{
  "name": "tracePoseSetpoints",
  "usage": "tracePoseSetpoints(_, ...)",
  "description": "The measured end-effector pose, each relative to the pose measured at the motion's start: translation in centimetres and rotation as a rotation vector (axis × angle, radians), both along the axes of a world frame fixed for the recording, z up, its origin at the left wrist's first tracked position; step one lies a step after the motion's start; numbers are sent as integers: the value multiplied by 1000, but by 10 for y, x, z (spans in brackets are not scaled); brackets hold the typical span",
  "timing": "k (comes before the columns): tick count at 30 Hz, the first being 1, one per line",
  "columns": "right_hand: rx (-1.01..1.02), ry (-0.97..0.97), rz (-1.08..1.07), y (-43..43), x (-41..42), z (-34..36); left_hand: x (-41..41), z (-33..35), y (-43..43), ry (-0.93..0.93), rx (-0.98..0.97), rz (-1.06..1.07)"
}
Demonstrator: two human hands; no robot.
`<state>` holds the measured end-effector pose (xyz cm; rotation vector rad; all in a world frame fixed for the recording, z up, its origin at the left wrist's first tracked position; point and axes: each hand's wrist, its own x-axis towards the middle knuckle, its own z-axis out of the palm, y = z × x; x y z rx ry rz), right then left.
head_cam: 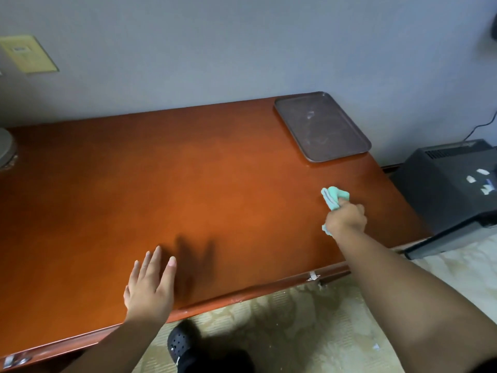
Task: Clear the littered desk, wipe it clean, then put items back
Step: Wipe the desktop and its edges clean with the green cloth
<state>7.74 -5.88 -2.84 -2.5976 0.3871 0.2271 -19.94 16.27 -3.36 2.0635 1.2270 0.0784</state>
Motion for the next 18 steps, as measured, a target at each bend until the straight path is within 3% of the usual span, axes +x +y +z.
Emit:
tracePoseSetpoints(2,-82,-39,213,29,-23,-10,0,-1,-1,-11,15,26)
tracePoseSetpoints(5,-32,-85,522,72,-71,-14,10,0,-7,-38,23,28)
tracePoseSetpoints(9,280,127,758,92,-102,-14,26,3,-15,-80,59,-28)
tracePoseSetpoints(12,443,74,540,73,-69,-5,31,3,-13,-85,88,-47)
tracePoseSetpoints(15,218,-64,196,26,-13,-2,27,-1,-6,-62,85,-5)
tracePoseSetpoints(18,25,2,51,4,12,-10,18,-6,2,-24,109,23)
